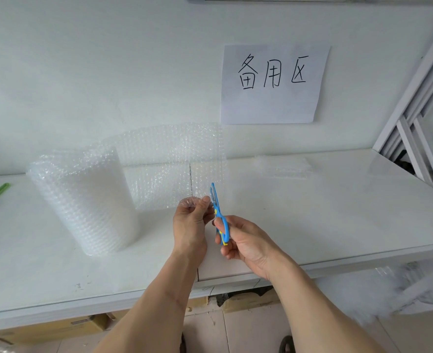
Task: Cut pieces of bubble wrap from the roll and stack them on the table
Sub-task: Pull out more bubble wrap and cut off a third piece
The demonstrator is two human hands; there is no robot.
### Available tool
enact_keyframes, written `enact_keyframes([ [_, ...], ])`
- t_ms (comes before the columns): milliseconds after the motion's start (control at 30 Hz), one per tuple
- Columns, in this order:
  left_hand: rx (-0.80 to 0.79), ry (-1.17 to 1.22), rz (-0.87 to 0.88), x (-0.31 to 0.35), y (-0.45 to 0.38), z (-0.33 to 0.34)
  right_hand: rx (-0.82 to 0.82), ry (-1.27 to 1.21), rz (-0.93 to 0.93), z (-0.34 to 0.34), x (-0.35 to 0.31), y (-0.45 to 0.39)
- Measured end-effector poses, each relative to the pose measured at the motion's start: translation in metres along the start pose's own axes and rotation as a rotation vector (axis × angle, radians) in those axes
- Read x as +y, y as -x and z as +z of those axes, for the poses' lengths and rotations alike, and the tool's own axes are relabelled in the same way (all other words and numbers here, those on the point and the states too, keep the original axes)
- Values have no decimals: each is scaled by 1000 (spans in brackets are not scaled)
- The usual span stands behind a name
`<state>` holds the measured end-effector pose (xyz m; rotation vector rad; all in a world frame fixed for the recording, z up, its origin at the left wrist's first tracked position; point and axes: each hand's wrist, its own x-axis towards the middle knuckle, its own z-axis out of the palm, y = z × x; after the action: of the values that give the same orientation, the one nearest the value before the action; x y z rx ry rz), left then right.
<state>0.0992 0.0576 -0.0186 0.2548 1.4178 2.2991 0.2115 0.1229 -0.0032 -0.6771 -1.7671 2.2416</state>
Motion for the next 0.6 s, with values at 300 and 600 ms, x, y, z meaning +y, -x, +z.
enact_keyframes([
  [300, -23, -18, 10, 1, 4, 1, -1, -10, -6, 0, 0, -2],
  [600, -42, -6, -8, 4, 8, 1, -1, -5, -14, -1, 0, -1],
])
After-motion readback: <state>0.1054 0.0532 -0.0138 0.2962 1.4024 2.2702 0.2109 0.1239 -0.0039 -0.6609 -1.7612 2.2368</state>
